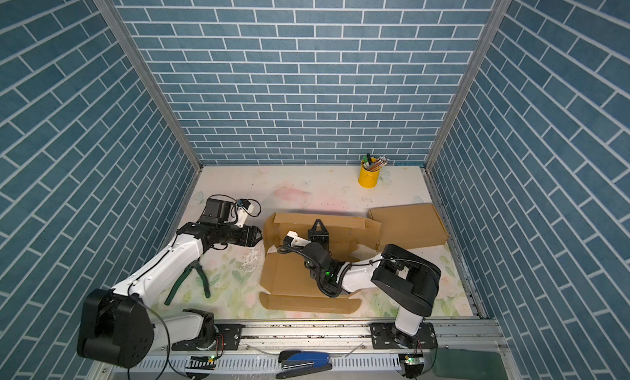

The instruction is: Fold the paper box

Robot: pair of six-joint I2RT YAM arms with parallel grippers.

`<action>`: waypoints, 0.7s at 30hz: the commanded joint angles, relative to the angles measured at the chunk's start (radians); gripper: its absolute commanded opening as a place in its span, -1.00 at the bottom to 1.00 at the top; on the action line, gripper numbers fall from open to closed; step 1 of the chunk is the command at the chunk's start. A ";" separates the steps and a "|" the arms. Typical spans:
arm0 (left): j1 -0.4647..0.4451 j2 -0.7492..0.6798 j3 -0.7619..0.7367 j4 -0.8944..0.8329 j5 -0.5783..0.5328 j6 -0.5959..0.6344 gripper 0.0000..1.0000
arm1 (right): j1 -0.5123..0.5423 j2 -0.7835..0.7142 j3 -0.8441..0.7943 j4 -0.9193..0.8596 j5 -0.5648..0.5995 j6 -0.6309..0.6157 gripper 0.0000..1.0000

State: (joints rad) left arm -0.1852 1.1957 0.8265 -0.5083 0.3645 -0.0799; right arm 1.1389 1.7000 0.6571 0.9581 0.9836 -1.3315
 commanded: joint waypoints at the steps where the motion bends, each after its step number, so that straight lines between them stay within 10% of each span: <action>1: 0.047 -0.123 -0.018 -0.123 -0.116 -0.118 0.47 | 0.005 -0.005 -0.033 -0.111 -0.033 0.051 -1.00; 7: 0.053 -0.351 -0.030 -0.247 -0.091 -0.242 0.35 | 0.002 -0.016 -0.039 -0.126 -0.034 0.063 -1.00; 11: -0.179 -0.399 -0.137 -0.182 -0.141 -0.389 0.21 | 0.000 -0.009 -0.030 -0.134 -0.035 0.066 -1.00; 21: -0.339 -0.268 -0.366 0.167 -0.190 -0.522 -0.39 | 0.000 -0.005 -0.019 -0.150 -0.035 0.066 -1.00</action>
State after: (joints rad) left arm -0.5140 0.8928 0.4828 -0.4694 0.2111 -0.5571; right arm 1.1385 1.6829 0.6537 0.9184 0.9714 -1.2942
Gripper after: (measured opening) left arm 0.325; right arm 0.046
